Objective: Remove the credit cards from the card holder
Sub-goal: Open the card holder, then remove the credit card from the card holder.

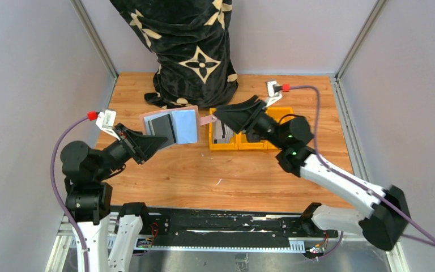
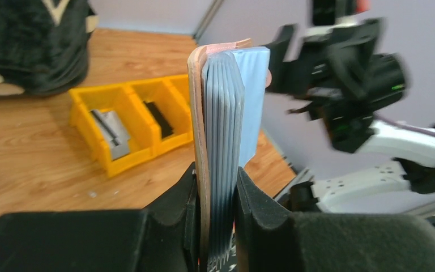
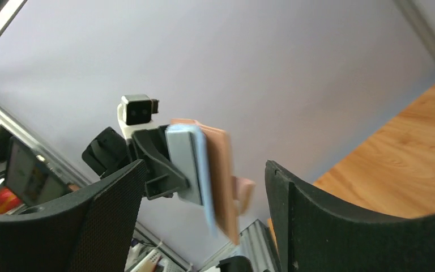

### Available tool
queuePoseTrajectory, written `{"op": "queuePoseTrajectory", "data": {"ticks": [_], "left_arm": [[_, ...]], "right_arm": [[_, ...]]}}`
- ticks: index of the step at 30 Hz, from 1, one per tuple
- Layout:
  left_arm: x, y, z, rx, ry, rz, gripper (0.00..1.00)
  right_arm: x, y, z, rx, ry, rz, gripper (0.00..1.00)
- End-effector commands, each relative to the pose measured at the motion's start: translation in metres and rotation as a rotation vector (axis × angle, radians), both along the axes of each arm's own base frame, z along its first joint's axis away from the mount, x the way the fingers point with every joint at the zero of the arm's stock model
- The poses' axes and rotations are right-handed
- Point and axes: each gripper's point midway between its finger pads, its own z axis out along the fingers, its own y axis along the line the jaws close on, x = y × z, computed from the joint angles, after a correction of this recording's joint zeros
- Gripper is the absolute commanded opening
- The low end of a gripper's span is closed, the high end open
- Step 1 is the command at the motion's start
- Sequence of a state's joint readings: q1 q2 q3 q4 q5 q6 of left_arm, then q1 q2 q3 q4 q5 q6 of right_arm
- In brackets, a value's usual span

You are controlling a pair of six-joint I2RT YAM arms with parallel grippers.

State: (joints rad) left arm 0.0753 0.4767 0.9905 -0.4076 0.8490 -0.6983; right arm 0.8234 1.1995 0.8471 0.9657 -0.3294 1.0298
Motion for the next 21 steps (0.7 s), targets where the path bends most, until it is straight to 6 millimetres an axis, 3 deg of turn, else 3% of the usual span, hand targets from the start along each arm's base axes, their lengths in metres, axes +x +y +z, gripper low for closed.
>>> {"op": "queuePoseTrajectory", "data": {"ticks": [1,4,7,11,15,21], "left_arm": [[0.021,0.016,-0.053,0.209,0.131,0.046,0.02],[0.03,0.018,-0.07,0.253,0.176,0.028,0.0],[0.031,0.017,-0.073,0.268,0.173,0.005,0.0],[0.032,0.017,-0.074,0.274,0.183,-0.001,0.0],[0.028,0.012,-0.076,0.267,0.195,-0.05,0.01],[0.018,0.003,-0.067,0.245,0.17,-0.12,0.02]], "right_arm": [[-0.002,-0.039,0.013,-0.224,-0.095,-0.151,0.8],[-0.016,-0.041,0.025,-0.255,-0.131,-0.107,0.78],[-0.036,-0.023,0.025,-0.255,-0.136,0.042,0.76],[-0.059,0.015,0.004,-0.295,-0.12,0.223,0.71],[-0.068,0.048,-0.024,-0.322,-0.045,0.343,0.65],[-0.067,0.062,-0.044,-0.289,0.039,0.419,0.61]]}}
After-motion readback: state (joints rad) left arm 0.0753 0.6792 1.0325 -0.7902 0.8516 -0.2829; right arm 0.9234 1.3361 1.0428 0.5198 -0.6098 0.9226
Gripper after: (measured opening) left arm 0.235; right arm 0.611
